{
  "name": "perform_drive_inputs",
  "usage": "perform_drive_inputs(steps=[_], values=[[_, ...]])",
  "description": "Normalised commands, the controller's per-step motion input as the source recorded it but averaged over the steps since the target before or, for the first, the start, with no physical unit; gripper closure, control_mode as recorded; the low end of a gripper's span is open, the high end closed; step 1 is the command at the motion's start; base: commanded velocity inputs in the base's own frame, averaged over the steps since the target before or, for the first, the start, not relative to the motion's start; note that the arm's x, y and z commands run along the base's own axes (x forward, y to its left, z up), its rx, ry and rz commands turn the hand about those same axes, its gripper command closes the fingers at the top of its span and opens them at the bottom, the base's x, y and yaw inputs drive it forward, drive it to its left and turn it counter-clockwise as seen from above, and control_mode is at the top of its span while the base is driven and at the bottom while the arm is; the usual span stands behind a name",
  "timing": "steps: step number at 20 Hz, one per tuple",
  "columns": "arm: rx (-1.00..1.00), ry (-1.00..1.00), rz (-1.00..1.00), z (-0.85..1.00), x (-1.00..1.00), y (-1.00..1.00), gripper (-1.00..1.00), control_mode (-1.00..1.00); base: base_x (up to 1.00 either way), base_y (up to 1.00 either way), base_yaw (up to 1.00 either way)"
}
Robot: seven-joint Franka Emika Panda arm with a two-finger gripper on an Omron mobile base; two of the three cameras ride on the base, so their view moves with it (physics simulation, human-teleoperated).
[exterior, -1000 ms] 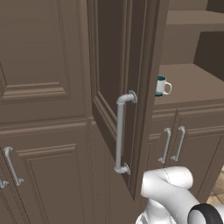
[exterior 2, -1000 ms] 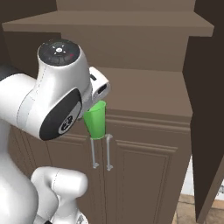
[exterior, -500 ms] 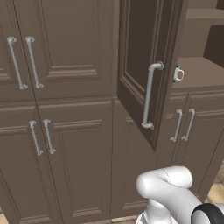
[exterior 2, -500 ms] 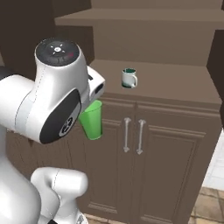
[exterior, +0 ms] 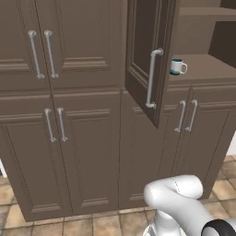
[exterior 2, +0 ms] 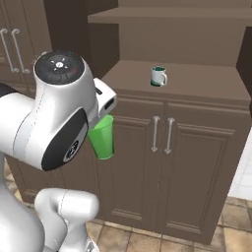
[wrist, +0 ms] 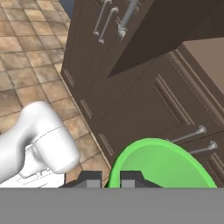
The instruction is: There is a tray on the dining counter. Grab the cup, mug, and pitcher and place them on the tray. The pitcher may be placed next to the tray if it cannot fit the tray.
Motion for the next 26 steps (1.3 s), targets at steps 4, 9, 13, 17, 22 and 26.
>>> perform_drive_inputs(steps=[4,9,13,17,22,26], values=[[0.00,0.00,0.00,0.00,0.00,0.00,1.00,1.00,-1.00,0.35,0.03],[0.00,0.00,0.00,0.00,0.00,0.00,1.00,1.00,-0.99,0.75,0.23],[0.00,0.00,0.00,0.00,0.00,0.00,1.00,1.00,-0.57,1.00,0.54],[0.00,0.00,0.00,0.00,0.00,0.00,1.00,1.00,-0.31,1.00,0.57],[0.00,0.00,0.00,0.00,0.00,0.00,1.00,1.00,-0.68,1.00,0.25],[0.00,0.00,0.00,0.00,0.00,0.00,1.00,1.00,-0.88,1.00,0.13]])
